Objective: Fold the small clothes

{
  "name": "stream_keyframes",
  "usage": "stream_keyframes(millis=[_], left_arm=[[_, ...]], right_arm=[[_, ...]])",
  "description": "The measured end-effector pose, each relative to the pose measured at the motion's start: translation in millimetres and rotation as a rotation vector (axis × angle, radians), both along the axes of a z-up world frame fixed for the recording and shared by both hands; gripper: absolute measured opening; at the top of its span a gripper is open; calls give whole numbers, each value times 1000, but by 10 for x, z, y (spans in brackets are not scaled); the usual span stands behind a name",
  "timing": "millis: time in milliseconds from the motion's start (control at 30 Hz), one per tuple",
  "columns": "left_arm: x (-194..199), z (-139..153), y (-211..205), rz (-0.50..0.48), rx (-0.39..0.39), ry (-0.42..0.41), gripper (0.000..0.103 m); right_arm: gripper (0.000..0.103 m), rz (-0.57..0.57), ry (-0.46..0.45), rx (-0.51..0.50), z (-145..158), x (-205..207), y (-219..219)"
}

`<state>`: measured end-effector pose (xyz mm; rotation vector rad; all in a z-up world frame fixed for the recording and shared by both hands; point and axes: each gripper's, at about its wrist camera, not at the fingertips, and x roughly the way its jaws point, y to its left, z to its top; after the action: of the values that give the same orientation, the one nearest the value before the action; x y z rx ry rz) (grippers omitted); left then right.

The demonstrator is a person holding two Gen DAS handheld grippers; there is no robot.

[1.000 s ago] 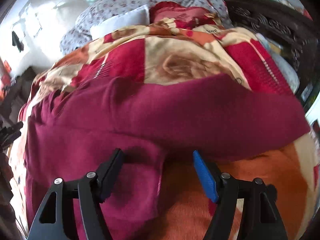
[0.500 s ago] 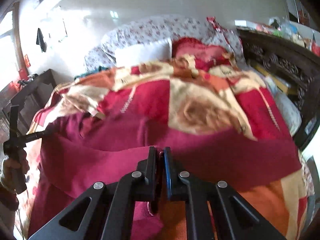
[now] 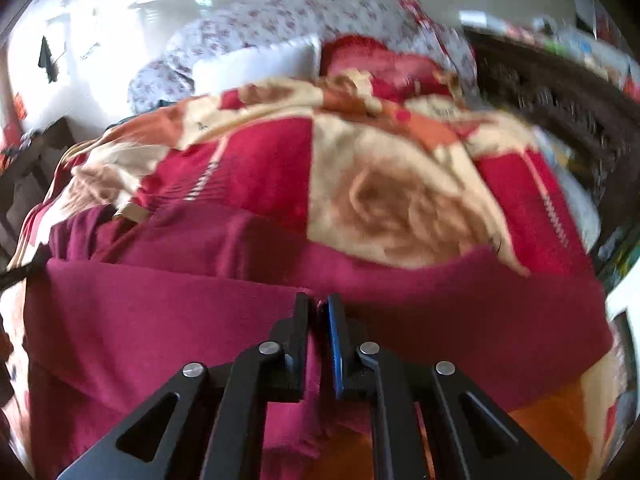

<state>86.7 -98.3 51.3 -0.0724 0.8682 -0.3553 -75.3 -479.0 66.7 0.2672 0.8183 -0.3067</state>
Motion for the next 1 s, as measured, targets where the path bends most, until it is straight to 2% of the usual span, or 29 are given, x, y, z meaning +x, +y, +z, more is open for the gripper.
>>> stream_keyframes(millis=[100, 133, 233, 300, 500, 600, 733, 867, 933, 1000], left_arm=[[-47, 11, -53, 1, 50, -21, 12], [-67, 23, -58, 2, 61, -29, 12], [-149, 89, -67, 13, 87, -56, 23], [-227, 148, -51, 20, 80, -68, 39], [-541, 319, -104, -2, 101, -133, 55], [-647, 328, -134, -13, 94, -140, 60], [-755, 186, -195, -37, 92, -114, 62], [-721, -126, -240, -36, 135, -48, 64], [-677, -256, -228, -29, 135, -5, 64], [-648, -305, -188, -13, 115, 17, 70]], right_arm=[[42, -35, -47, 2, 133, -160, -31], [46, -33, -67, -3, 198, -231, -3], [46, -7, -95, -14, 327, -356, 111], [46, 30, -109, -13, 372, -405, 216], [46, 85, -103, -15, 327, -367, 398], [46, 88, -94, -1, 262, -322, 412], [46, 83, -61, 12, 123, -246, 363], [46, 31, 17, 1, -96, -188, 200], [46, 2, 19, 34, -167, -239, 71], [46, -26, 5, 81, -160, -335, -26]])
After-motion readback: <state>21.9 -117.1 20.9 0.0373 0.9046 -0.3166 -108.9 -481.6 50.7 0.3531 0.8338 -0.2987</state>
